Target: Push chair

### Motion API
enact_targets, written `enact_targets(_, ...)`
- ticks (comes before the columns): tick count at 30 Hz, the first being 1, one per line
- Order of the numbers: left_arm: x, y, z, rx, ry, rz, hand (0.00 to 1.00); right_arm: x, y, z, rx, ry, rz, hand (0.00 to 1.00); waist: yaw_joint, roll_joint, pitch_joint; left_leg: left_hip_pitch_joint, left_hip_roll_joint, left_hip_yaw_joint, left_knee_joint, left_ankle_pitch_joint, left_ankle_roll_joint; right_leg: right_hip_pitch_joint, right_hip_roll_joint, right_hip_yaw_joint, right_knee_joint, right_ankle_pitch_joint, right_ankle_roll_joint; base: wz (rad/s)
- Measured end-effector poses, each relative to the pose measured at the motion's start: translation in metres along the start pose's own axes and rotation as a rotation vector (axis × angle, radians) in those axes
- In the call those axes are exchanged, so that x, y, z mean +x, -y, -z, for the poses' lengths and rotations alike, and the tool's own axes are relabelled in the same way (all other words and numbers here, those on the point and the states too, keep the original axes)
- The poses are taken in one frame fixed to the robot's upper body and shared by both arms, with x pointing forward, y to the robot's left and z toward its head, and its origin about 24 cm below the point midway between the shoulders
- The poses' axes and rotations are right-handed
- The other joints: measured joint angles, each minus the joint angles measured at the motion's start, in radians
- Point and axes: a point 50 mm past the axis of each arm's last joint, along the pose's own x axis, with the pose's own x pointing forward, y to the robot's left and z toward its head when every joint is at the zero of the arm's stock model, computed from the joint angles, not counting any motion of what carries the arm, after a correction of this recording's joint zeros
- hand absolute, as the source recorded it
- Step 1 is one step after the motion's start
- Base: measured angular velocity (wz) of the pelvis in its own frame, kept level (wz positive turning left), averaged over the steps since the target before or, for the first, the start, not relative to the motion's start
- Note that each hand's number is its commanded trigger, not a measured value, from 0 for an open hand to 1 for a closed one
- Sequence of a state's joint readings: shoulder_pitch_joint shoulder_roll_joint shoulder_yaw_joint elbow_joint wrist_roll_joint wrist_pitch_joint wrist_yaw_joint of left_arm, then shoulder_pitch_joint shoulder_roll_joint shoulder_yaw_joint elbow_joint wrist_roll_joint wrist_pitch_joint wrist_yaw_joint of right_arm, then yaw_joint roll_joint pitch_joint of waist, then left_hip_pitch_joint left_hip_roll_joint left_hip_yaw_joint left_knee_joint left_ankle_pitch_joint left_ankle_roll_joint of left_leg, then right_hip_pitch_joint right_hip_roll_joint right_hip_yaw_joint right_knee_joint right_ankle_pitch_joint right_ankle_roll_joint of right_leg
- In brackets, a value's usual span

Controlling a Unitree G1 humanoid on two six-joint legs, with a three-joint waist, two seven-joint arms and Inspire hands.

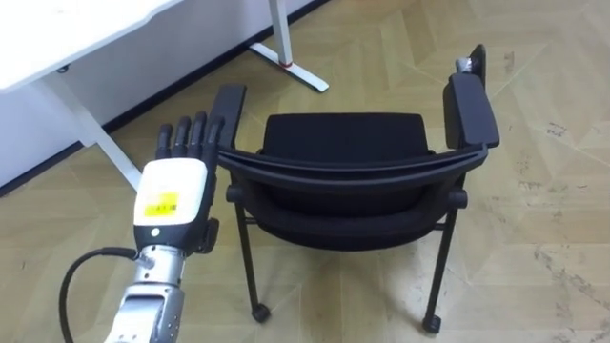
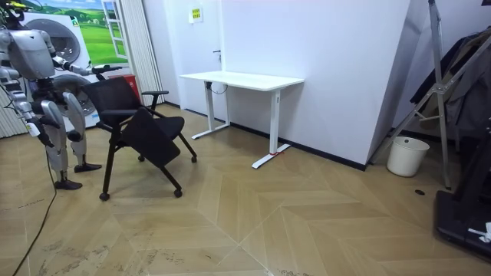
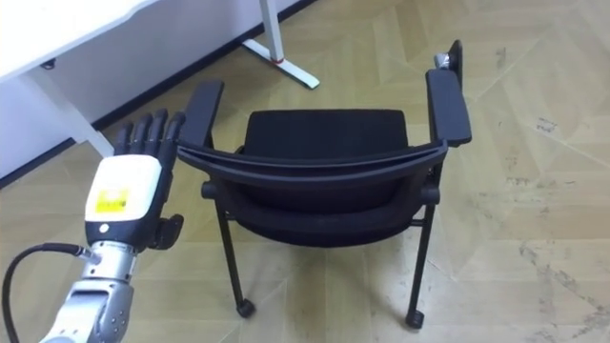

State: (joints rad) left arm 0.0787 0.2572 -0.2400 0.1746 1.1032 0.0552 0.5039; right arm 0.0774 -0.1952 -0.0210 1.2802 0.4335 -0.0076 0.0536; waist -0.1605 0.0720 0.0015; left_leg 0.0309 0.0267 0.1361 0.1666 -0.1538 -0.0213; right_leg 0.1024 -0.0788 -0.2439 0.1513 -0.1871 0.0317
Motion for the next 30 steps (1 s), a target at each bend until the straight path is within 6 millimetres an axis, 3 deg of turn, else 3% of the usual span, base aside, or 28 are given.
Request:
enact_targets(10,0.005,-0.005,-0.002,-0.007,0.02,-0.053,0.0,0.0,0.002,0.0,0.0,0.013,0.024,0.0,0.001,0.014,0.0021,0.004,0.008,0.003,-0.001,0.0,0.0,0.002,0.007,0.005,-0.001,0.002,-0.004,-0.01)
enact_targets(20,0.015,-0.023,-0.013,0.027,0.082,-0.146,0.0,0.001,-0.002,-0.003,-0.007,0.015,0.012,0.0,0.003,0.0,0.0104,0.01,0.008,0.016,-0.001,0.0,0.0,0.002,0.007,0.019,-0.003,0.002,-0.004,-0.04)
enact_targets(24,0.017,-0.029,-0.016,0.04,0.104,-0.174,0.0,0.001,-0.004,-0.003,-0.021,0.015,0.003,0.0,0.0,-0.006,0.0091,0.01,0.008,0.018,-0.001,0.0,0.0,0.002,0.007,0.02,-0.006,0.002,-0.003,-0.01)
enact_targets(30,0.018,-0.034,-0.023,0.035,0.127,-0.189,0.0,0.001,-0.006,-0.004,-0.032,0.014,-0.03,0.0,-0.001,-0.012,0.0004,0.007,0.007,0.017,-0.001,0.0,0.0,0.003,0.008,0.02,-0.011,0.002,-0.004,0.0)
